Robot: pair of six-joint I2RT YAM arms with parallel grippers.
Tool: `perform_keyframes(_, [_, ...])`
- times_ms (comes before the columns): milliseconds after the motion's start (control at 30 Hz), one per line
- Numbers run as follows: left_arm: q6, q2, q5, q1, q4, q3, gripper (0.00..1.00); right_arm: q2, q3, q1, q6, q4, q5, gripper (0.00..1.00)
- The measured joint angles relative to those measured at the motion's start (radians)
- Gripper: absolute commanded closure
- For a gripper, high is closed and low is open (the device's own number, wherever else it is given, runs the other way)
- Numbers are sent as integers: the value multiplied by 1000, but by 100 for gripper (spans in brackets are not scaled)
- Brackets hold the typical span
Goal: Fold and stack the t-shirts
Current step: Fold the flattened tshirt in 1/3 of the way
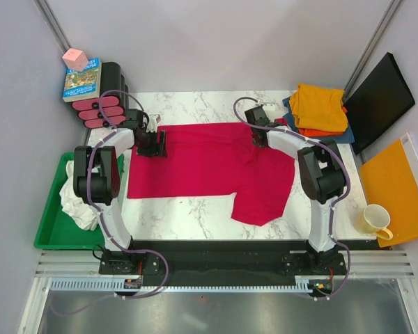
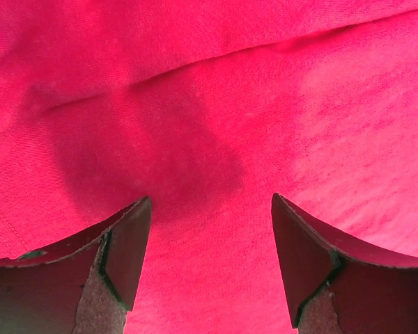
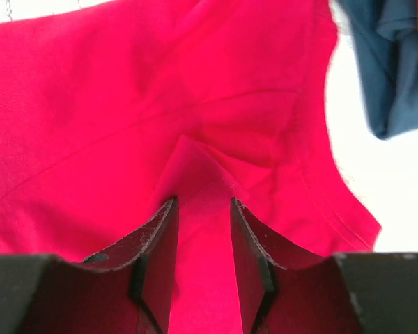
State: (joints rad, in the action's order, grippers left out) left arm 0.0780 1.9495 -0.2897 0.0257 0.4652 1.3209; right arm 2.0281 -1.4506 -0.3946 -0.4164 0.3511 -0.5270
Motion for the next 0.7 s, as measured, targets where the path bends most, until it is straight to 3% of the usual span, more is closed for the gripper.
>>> perform_keyframes(400, [0,0,1,0,-3,-2,23,80,-37,0,3,2,20,60])
perform_keyframes(700, [0,0,1,0,-4,-2,23,80,-37,0,11,2,14,81])
